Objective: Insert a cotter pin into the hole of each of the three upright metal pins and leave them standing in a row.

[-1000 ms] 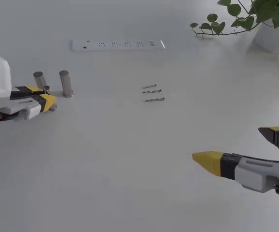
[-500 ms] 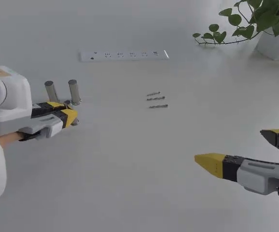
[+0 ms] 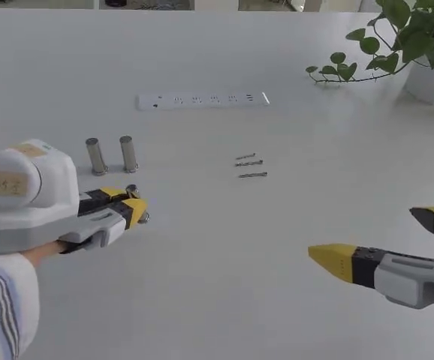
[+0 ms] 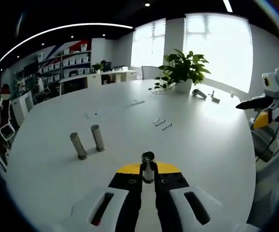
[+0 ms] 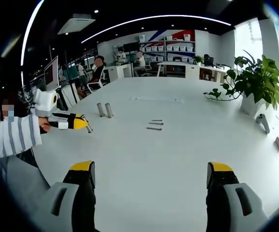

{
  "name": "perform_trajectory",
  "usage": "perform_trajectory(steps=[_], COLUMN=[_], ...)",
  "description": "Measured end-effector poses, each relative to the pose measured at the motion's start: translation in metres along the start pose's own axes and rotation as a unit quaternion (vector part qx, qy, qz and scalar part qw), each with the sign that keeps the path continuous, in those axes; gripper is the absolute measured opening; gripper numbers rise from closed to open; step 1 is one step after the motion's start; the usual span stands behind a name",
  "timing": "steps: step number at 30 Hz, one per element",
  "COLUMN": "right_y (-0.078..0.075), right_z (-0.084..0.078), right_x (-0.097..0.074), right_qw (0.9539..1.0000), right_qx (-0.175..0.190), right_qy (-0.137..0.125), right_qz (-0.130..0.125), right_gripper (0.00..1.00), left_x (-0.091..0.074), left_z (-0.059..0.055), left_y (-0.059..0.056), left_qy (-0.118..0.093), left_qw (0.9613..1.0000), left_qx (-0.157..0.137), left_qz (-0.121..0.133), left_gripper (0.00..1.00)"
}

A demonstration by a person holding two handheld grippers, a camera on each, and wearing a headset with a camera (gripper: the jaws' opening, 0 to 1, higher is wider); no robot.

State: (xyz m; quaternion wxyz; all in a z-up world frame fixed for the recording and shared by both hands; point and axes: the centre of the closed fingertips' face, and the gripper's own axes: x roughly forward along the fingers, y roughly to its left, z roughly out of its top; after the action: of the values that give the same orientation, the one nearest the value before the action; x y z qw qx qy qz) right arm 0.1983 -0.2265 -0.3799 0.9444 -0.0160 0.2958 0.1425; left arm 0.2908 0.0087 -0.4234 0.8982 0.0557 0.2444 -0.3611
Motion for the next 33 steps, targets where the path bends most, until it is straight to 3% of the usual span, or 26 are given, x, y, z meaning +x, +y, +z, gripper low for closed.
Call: perform_trajectory(steps=[8, 15, 23, 33], right_y=[-0.002, -0.003, -0.009, -0.006], right_z=[0.002, 0.002, 0.001, -0.006], right_x=[-0.001, -0.002, -0.007, -0.007], right_qw=[1.0000, 0.9999, 1.0000, 1.0000], right_qx=[-0.001, -0.005, -0.007, -0.002], right_qy=[-0.005, -0.003, 0.001, 0.006], right_qz=[0.006, 0.009, 0.006, 0.007], right_gripper=[0.94, 0.94, 0.94, 0.94], left_x=[-0.001, 0.005, 0.011, 0.014], left_z=[-0.010, -0.019, -0.026, -0.029], left_y=[-0.018, -0.026, -0.035, -0.038], left_qy=[0.013, 0.026, 0.034, 0.036], left_qw=[0.9997, 0.9991, 0.9986, 0.9985], left_qx=[0.019, 0.034, 0.039, 0.041], left_qz=[-0.001, -0.004, -0.003, -0.003], left_gripper=[0.05, 0.05, 0.05, 0.05])
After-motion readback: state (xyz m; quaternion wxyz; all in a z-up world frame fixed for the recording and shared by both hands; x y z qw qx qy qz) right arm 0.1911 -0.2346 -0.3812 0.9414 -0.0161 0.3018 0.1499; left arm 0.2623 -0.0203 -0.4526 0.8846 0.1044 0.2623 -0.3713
